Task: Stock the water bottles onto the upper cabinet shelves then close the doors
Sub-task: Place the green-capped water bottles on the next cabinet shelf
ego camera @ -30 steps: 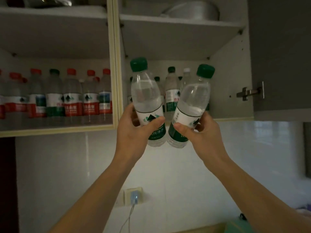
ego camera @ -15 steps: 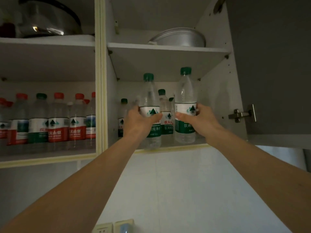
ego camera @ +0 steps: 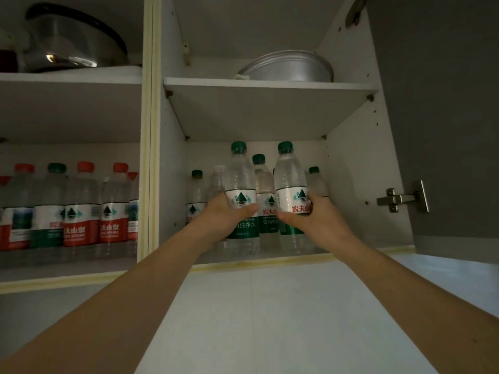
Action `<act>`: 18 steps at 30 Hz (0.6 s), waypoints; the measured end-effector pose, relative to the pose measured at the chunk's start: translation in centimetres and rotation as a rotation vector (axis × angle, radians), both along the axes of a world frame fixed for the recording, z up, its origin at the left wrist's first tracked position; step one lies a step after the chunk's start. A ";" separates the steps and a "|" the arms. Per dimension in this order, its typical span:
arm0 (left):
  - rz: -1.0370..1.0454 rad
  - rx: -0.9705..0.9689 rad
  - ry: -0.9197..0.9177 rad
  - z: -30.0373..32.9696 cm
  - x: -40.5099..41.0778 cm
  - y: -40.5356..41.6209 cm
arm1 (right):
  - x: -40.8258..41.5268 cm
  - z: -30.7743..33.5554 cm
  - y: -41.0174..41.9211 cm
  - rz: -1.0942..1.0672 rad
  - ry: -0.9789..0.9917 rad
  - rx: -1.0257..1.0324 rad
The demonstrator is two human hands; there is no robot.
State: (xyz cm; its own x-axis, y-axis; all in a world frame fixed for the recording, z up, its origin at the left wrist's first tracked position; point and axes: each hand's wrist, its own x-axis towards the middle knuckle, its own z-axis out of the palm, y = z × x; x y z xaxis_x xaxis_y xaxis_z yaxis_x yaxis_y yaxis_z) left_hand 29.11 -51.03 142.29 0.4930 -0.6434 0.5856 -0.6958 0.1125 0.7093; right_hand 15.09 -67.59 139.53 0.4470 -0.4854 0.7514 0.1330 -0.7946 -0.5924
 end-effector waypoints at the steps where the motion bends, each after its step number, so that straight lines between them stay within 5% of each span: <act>1: -0.014 0.019 0.009 0.0 0.1 -0.4 | -0.1 -0.2 -0.4 -0.013 0.011 -0.016; 18: -0.064 -0.013 0.120 -0.7 -0.6 -8.1 | 0.8 -0.5 -6.3 -0.130 0.088 -0.038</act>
